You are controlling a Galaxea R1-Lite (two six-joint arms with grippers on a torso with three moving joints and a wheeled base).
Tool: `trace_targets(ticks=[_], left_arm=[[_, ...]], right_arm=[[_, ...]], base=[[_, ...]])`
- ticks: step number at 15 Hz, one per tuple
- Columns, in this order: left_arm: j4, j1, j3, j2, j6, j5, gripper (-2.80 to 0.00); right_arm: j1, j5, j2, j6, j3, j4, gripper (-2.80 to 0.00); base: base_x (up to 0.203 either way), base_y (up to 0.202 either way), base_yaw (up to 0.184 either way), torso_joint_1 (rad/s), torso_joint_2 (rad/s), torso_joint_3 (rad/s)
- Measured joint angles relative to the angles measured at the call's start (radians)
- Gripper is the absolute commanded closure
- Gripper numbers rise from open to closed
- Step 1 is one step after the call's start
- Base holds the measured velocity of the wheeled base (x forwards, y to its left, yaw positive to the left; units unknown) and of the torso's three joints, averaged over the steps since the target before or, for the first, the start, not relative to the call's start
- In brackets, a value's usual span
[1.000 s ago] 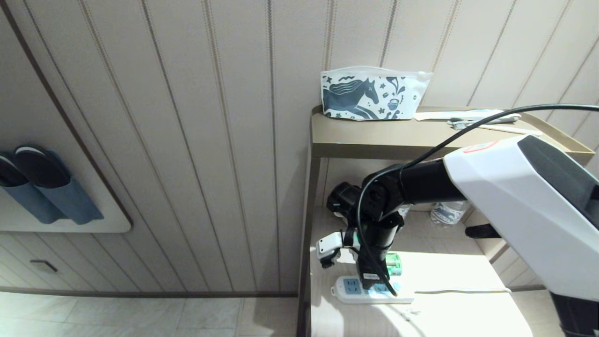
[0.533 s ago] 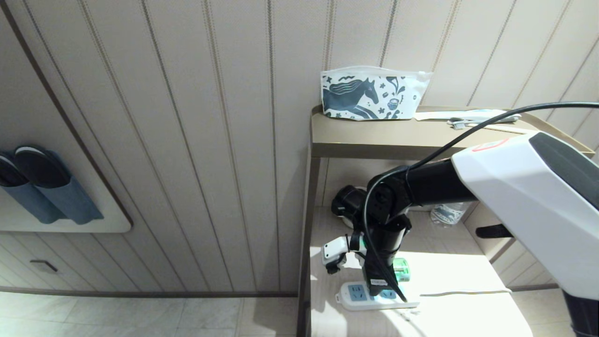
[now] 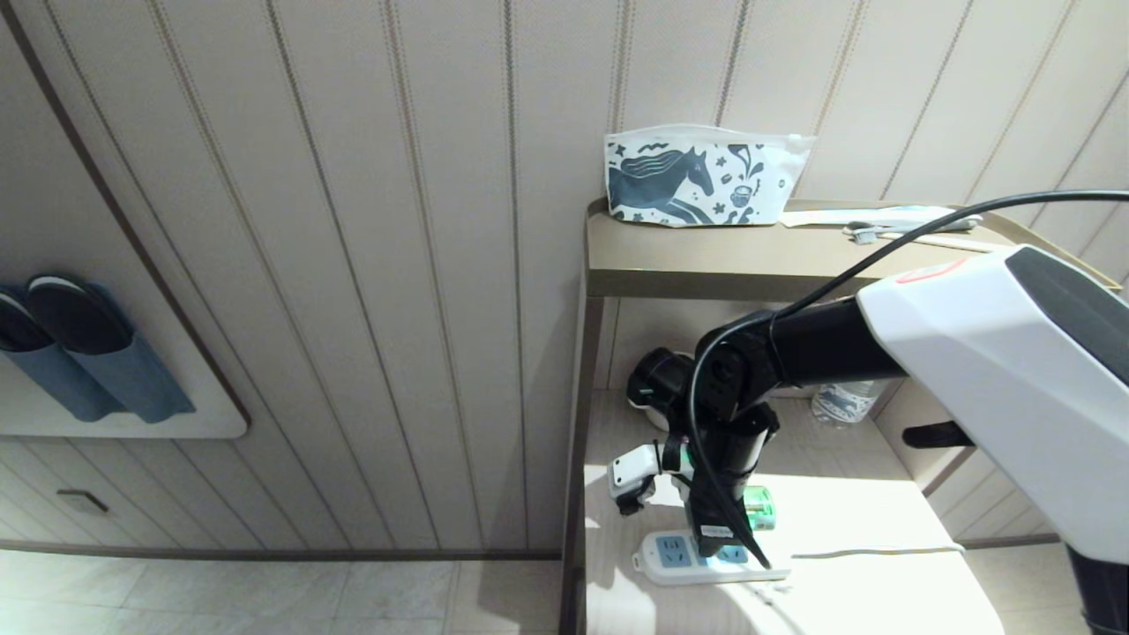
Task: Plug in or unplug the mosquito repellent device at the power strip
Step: Insert the plug into the socket
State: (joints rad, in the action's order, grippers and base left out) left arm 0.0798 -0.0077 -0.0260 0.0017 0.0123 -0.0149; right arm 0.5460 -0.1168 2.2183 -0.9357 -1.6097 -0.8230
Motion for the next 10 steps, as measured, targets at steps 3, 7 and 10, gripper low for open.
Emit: trace_targets(ticks=[3, 7, 10], left_arm=[[0.000, 0.000, 0.000, 0.000, 0.000, 0.000, 0.00], [0.000, 0.000, 0.000, 0.000, 0.000, 0.000, 0.00], [0.000, 0.000, 0.000, 0.000, 0.000, 0.000, 0.00]], right_arm=[[0.002, 0.000, 0.000, 0.000, 0.012, 0.001, 0.00], [0.003, -0.001, 0.000, 0.000, 0.026, 0.009, 0.00], [0.003, -0.002, 0.001, -0.003, 0.028, 0.009, 0.00]], base=[[0.000, 0.000, 0.000, 0.000, 0.00, 0.000], [0.000, 0.000, 0.000, 0.000, 0.00, 0.000], [0.000, 0.000, 0.000, 0.000, 0.00, 0.000]])
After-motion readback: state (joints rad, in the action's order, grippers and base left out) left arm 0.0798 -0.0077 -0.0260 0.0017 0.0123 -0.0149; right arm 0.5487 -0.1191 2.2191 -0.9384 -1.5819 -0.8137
